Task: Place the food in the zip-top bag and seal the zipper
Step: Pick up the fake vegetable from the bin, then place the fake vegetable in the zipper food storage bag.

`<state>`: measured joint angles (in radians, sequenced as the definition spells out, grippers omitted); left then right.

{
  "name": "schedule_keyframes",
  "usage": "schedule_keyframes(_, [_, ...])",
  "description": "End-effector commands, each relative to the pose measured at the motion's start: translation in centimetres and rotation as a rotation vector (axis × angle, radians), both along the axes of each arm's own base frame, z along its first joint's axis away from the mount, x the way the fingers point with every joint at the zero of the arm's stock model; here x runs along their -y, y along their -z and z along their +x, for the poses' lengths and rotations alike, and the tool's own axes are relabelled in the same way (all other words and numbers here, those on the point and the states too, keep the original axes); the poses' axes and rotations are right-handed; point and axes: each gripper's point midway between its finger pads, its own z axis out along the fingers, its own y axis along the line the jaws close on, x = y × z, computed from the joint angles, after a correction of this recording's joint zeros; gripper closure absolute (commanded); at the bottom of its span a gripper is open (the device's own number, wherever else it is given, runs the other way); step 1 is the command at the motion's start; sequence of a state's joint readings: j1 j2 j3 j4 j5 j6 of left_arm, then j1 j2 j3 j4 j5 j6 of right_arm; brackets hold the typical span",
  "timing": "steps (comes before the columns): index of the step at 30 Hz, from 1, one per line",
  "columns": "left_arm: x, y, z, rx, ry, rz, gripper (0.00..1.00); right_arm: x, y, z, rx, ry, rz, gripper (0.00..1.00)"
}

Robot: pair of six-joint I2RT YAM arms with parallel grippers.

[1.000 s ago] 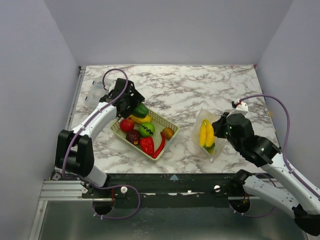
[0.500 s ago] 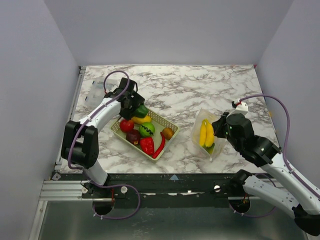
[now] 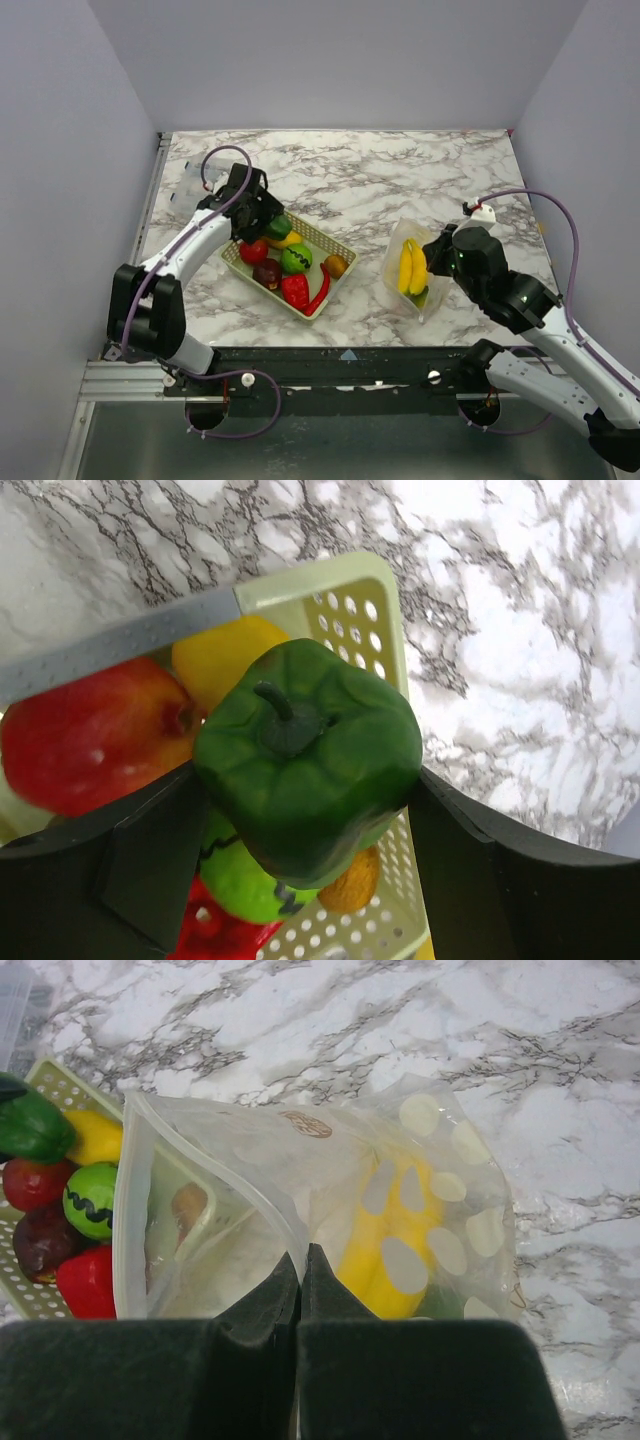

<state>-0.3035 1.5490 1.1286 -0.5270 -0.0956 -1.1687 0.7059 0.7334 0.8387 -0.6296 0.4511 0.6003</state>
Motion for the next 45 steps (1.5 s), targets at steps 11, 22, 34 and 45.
schedule_keyframes(11, [11.7,-16.8,-10.8,0.711,0.798,-0.228,0.49,-0.7,0.1,0.1,0.008,-0.033,0.005,0.99])
schedule_keyframes(22, [22.6,-19.6,-20.1,0.879,1.246,-0.464,0.46,-0.3,0.1,0.2,0.017,-0.013,0.001,0.99])
schedule_keyframes(34, [28.3,-16.5,-19.1,0.708,1.279,-0.446,0.31,-0.1,-0.6,0.0,0.042,-0.017,0.019,0.99])
schedule_keyframes(45, [27.6,-15.6,-18.2,0.675,1.262,-0.346,0.01,-0.2,-0.5,-0.1,0.035,-0.021,0.017,0.99])
